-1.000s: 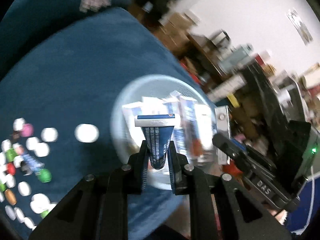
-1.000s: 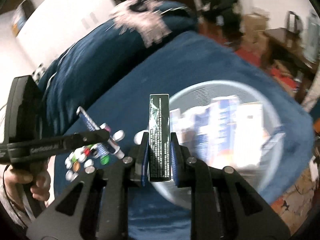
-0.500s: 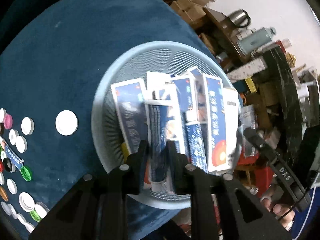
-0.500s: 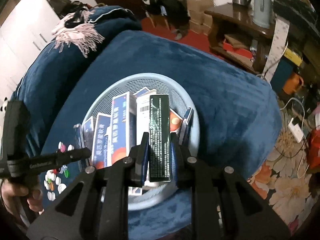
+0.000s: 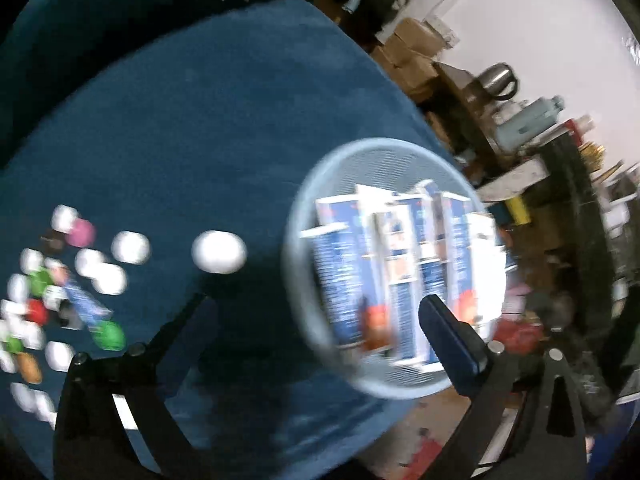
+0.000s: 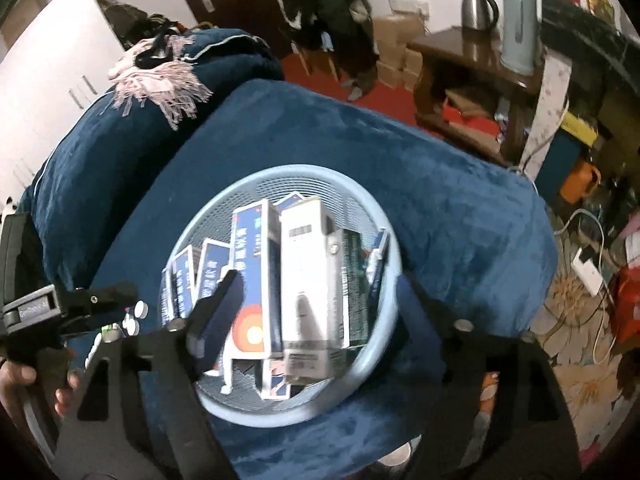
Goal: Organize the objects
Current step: 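Move both grippers back to the pile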
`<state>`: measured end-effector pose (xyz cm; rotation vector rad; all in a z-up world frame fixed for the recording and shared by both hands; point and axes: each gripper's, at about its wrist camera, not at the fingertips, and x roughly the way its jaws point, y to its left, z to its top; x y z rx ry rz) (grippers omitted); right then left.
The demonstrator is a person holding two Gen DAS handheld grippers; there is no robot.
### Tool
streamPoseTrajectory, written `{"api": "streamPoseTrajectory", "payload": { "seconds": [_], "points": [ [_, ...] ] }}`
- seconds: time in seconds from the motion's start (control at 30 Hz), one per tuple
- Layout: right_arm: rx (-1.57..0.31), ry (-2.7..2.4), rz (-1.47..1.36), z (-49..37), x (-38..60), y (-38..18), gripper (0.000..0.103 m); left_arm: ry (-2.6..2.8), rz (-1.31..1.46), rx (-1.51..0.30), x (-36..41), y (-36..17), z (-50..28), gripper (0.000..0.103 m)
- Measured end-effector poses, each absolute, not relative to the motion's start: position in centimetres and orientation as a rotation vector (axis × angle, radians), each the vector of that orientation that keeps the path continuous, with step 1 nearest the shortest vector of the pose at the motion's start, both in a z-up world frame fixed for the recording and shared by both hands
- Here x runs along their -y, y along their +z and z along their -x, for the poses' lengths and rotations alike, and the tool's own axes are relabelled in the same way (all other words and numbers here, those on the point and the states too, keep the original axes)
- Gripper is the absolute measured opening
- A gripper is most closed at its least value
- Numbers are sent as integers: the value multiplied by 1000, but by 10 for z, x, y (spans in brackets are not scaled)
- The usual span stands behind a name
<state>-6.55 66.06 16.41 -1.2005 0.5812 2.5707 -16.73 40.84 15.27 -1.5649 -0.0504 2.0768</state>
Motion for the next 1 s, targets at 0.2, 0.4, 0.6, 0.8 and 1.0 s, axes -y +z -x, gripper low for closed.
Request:
{"api": "streamPoseTrajectory", "payload": {
  "seconds": [0.2, 0.4, 0.6, 0.8, 1.0],
  "points": [
    [-396, 2741, 1275, 85, -599, 170, 98, 2280, 1558, -11, -331, 159, 169, 102],
    [-223, 2930, 1429, 118, -509, 161, 100, 2414, 1621, 69, -233, 149, 169, 102],
    [-113, 3029, 1671, 146, -427, 129, 99, 2503, 1781, 148, -148, 125, 176, 102],
    [-14, 3011, 1876, 176, -369, 82, 95, 2539, 1872, 76, -107, 105, 175, 102],
    [191, 2923, 2001, 202, -340, 39, 63, 2507, 1913, 71, -88, 91, 175, 102]
  ]
}}
